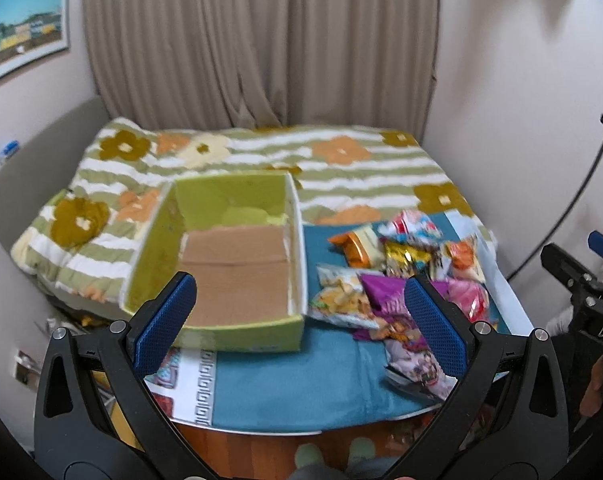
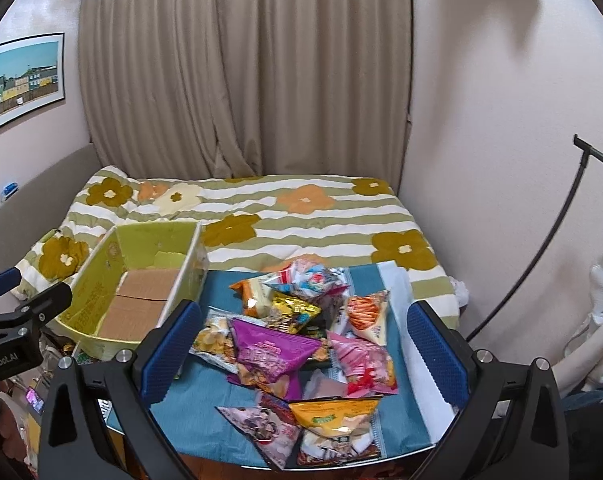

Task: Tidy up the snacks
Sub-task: 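Grasp the white cartoon snack bag with the left gripper while the right grasps the yellow barbecue bag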

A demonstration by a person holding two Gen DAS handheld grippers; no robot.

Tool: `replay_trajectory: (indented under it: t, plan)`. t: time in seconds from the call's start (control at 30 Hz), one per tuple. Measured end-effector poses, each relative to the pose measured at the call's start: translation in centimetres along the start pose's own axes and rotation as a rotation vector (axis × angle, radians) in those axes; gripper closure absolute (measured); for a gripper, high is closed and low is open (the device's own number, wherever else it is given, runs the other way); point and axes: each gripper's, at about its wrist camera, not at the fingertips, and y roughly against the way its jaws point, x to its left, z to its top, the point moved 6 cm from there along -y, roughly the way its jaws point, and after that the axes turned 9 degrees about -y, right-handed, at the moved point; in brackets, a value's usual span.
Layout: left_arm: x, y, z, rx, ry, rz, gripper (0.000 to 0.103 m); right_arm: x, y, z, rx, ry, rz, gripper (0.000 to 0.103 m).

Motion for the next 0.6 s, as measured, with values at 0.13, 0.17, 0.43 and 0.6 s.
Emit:
replay_trajectory:
  t: [0.13, 0.17, 0.43, 0.6]
  plan:
    - [-1.8, -2.4, -1.8, 0.076, -0.003, -0.056, 0.0, -2.3, -0.9, -1.3, 0.036, -0.012, -0.039, 0.0]
    - [-2.6, -3.0, -2.4, 0.097, 0.003, -0.069, 0.0, -3.0, -1.2, -1.7, 0.05, -0.018, -0.046, 0.0]
    - [-8.8, -7.3, -6.2, 0.245, 0.071, -0.129, 0.0, -9.0, -4.4, -5.1, 0.179, -0.029, 0.015, 0.0]
    - [-12.2, -11.0, -9.6, 0.342, 0.17, -0.154, 0.0, -11.3, -8.0, -9.1, 0.314, 0.02, 0.101, 0.0]
